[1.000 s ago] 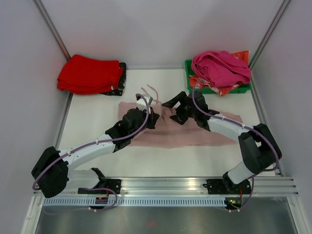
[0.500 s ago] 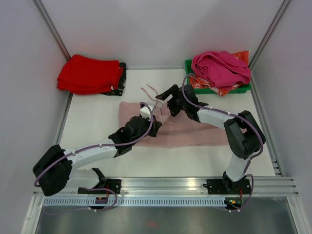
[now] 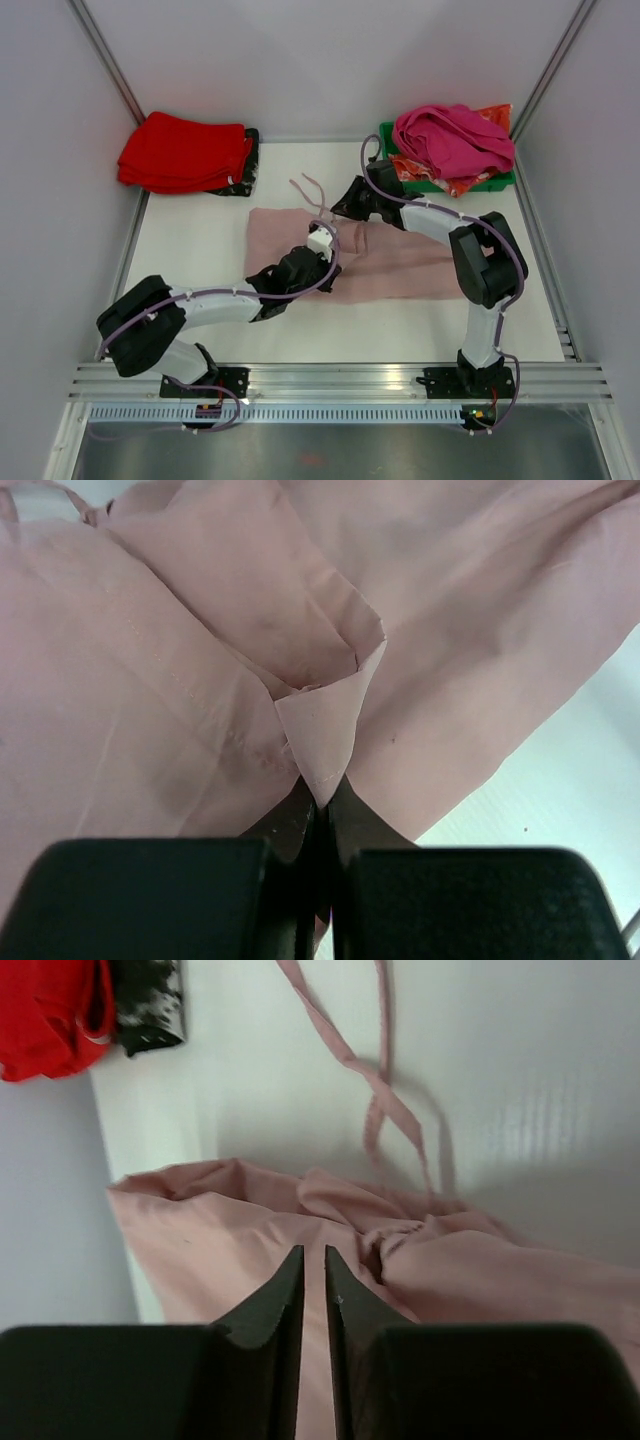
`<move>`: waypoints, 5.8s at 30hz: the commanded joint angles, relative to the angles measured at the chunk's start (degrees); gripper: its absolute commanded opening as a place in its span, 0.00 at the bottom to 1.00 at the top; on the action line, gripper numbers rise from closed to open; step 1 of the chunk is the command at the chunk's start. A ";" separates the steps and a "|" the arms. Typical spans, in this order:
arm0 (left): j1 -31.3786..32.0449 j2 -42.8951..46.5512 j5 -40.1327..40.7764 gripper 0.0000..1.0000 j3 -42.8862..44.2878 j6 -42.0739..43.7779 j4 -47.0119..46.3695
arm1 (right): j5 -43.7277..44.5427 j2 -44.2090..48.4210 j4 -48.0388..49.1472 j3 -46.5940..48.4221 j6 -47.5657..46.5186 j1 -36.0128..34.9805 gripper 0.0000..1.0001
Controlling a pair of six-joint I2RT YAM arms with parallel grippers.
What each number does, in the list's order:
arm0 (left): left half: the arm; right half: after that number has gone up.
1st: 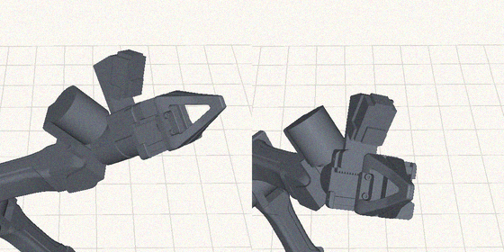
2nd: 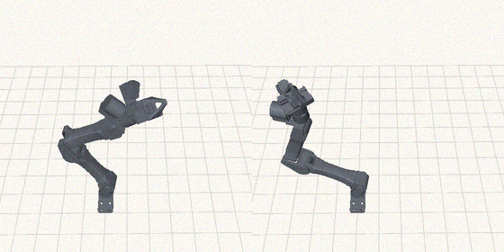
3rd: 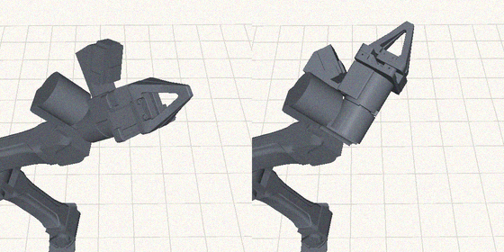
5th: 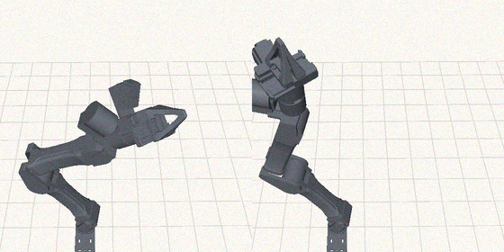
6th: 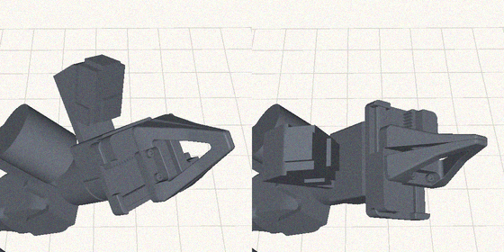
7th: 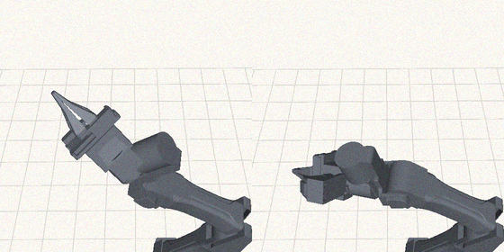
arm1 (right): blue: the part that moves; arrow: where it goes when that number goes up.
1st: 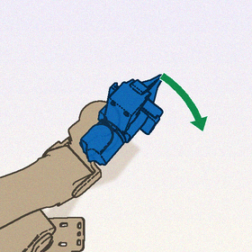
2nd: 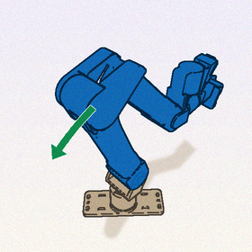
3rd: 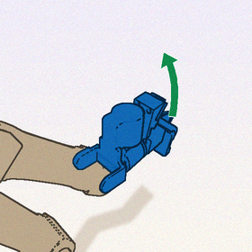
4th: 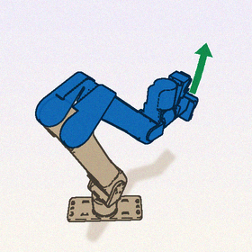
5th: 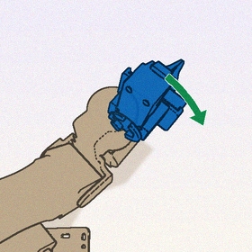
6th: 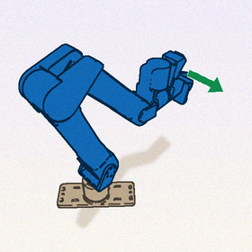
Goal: Fold and stack the trousers
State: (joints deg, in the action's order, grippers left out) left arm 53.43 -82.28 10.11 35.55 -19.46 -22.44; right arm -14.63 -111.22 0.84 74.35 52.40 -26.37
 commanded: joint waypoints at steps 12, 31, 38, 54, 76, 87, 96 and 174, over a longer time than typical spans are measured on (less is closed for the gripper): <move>1.41 1.14 -4.74 0.97 7.34 -3.29 8.53 | 1.89 12.76 -17.10 3.00 -22.08 6.06 0.70; -3.60 2.75 -1.50 0.78 12.17 -16.92 25.85 | -5.93 18.93 -6.73 -16.43 -14.61 3.87 0.70; -2.37 -4.99 2.54 0.73 14.11 -16.66 28.41 | -3.47 15.78 -6.82 -14.23 -15.14 3.34 0.65; -0.69 -2.46 1.84 0.02 9.55 -17.98 24.03 | -4.61 12.61 -5.86 -5.88 -14.61 -1.13 0.60; -0.69 8.54 -3.07 0.06 -0.83 -19.92 18.57 | -2.07 -1.63 -7.61 1.94 -19.44 -5.80 0.66; 1.24 5.47 -0.98 0.47 3.38 -13.24 20.23 | -1.37 2.05 -4.27 1.59 -15.84 -5.80 0.01; 1.85 4.32 5.53 0.58 6.81 -7.88 20.16 | 4.87 10.12 -6.73 -2.01 -17.33 -5.80 0.00; 6.43 -18.00 19.51 0.53 29.40 -18.94 36.05 | 0.92 13.92 -12.62 -7.20 -19.35 -2.19 0.00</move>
State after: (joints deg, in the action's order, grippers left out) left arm 59.64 -98.96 24.14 62.22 -33.08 5.65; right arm -13.23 -99.13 -13.91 66.89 32.73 -28.95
